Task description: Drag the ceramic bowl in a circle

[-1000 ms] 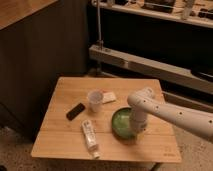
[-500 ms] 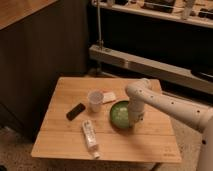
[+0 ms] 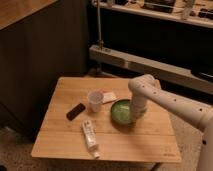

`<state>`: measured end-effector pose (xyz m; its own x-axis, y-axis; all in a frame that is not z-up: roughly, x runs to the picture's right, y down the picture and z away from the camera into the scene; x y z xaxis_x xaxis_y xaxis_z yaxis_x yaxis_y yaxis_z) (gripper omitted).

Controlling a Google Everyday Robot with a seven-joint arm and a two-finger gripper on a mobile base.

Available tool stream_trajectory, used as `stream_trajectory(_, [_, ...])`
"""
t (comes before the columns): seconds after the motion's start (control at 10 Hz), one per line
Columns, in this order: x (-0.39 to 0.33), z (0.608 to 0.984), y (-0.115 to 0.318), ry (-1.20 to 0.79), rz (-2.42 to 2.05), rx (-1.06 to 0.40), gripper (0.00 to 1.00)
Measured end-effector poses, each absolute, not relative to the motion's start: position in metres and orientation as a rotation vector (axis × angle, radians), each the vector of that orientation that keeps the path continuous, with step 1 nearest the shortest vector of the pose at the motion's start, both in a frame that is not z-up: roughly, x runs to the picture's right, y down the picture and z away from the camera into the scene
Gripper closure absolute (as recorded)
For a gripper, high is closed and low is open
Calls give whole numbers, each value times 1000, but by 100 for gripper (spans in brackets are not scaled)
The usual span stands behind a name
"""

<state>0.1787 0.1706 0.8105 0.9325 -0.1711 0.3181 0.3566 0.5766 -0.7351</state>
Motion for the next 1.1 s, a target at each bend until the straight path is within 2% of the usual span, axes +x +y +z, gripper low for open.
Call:
stream_trajectory(0.3, [226,813,157,-270,-267,-865,100])
stream_trajectory(0.6, [264,810,164,-281,-202,-856,100])
stream_trajectory(1.1, [279,765,229,-275,-116,-870,100])
